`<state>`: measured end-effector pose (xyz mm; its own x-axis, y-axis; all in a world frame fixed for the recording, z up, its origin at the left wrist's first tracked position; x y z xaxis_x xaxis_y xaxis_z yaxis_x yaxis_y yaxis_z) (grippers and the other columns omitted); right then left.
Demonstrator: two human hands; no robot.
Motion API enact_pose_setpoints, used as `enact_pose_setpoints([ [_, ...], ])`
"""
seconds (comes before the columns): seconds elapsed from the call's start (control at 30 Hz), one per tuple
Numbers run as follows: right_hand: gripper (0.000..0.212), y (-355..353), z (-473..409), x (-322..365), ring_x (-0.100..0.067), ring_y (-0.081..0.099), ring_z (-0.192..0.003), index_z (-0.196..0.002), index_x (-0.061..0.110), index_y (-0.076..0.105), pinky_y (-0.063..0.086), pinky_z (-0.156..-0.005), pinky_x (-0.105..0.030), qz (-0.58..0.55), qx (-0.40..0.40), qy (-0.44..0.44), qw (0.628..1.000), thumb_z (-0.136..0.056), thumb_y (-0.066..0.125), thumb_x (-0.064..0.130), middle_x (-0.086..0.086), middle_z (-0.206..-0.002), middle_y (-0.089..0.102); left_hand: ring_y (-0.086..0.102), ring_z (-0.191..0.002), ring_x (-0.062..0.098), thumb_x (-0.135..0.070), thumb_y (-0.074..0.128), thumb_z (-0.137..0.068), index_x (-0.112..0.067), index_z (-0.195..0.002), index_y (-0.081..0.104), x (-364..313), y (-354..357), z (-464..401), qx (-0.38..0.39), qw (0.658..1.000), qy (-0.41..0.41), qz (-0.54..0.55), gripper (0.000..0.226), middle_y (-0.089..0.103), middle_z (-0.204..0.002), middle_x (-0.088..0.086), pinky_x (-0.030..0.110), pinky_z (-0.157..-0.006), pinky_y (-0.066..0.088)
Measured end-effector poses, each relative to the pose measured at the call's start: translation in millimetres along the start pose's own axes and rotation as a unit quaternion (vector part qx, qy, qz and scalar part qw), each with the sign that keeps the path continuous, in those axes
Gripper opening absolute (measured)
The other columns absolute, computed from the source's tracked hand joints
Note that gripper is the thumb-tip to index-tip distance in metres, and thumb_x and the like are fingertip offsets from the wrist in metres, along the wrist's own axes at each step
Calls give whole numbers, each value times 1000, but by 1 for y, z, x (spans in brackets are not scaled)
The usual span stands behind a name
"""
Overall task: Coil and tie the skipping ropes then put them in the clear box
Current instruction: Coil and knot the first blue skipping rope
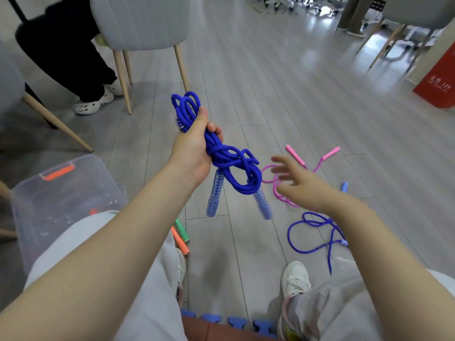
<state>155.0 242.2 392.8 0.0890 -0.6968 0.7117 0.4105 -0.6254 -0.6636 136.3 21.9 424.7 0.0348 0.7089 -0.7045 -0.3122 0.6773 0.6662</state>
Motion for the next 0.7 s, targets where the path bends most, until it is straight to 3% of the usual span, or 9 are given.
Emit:
enact_pose_setpoints([
  [0.07,60,-9,0,20,-9,50,-124,-144,38,33,45,-104,-36,-58,-36,-34,997,-92,59,29,12,-137,48,52,-57,9,-31,60,-95,-20,-87,53,9,7,3,3,999,-10,-31,16,48,-59,-5,23,-61,49],
  [0.17,58,4,-1,48,-4,56,-110,-136,41,41,50,-89,-28,-8,-48,-62,997,-84,65,53,16,-126,54,53,-61,12,-28,57,-97,-16,-75,54,19,20,8,24,995,-19,-92,25,49,-57,-4,25,-66,50],
  [0.27,30,19,-9,61,0,64,-80,-109,36,57,55,-69,-24,23,-43,-55,997,-86,65,53,12,-96,67,54,-62,15,-26,56,-98,-12,-69,55,18,28,2,36,987,-24,-157,32,54,-53,-2,29,-68,49],
  [0.37,18,18,-22,66,1,64,-63,-100,32,60,51,-59,-22,-18,-64,-57,996,-89,65,45,11,-82,66,64,-76,19,-32,61,-94,-11,-88,62,12,27,-16,66,970,-58,-225,22,67,-72,3,30,-74,57],
  [0.43,20,17,-38,63,-4,65,-65,-104,27,61,56,-66,-29,-40,-76,-45,995,-90,64,42,9,-85,68,68,-92,20,-42,61,-92,-14,-99,62,14,18,-30,127,925,-90,-347,28,72,-94,5,36,-87,56],
  [0.5,25,21,-57,55,-10,67,-75,-107,22,62,57,-75,-36,-68,-78,-23,994,-90,64,41,5,-88,71,66,-106,16,-53,55,-92,-19,-111,62,23,0,-40,204,847,-136,-472,39,72,-108,-1,38,-98,48],
  [0.57,28,28,-77,44,-21,69,-87,-107,19,64,57,-80,-40,-106,-73,0,992,-89,65,40,0,-92,73,61,-116,14,-56,51,-92,-23,-126,57,35,-24,-52,252,794,-182,-522,47,68,-120,-5,38,-103,42],
  [0.63,29,41,-98,33,-23,69,-92,-111,17,64,59,-78,-40,-154,-55,19,986,-90,64,38,-4,-96,73,58,-120,13,-57,52,-92,-26,-130,54,44,-49,-71,252,779,-183,-545,49,65,-125,-6,39,-108,37],
  [0.7,29,61,-120,24,-20,69,-85,-115,15,64,60,-71,-34,-209,-34,31,977,-92,63,34,-5,-95,73,60,-118,14,-60,54,-87,-25,-128,54,52,-69,-91,226,784,-162,-554,54,67,-122,-3,40,-110,36],
])
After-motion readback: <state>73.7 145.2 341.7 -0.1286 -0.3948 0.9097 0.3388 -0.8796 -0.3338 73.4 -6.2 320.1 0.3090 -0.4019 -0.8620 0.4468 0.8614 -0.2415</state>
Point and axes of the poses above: each hand's wrist, its own z-axis away from the middle knuckle, its own y-axis out of the palm, x = y × z, the point moved 6 cm from there along -z, towards the middle knuckle
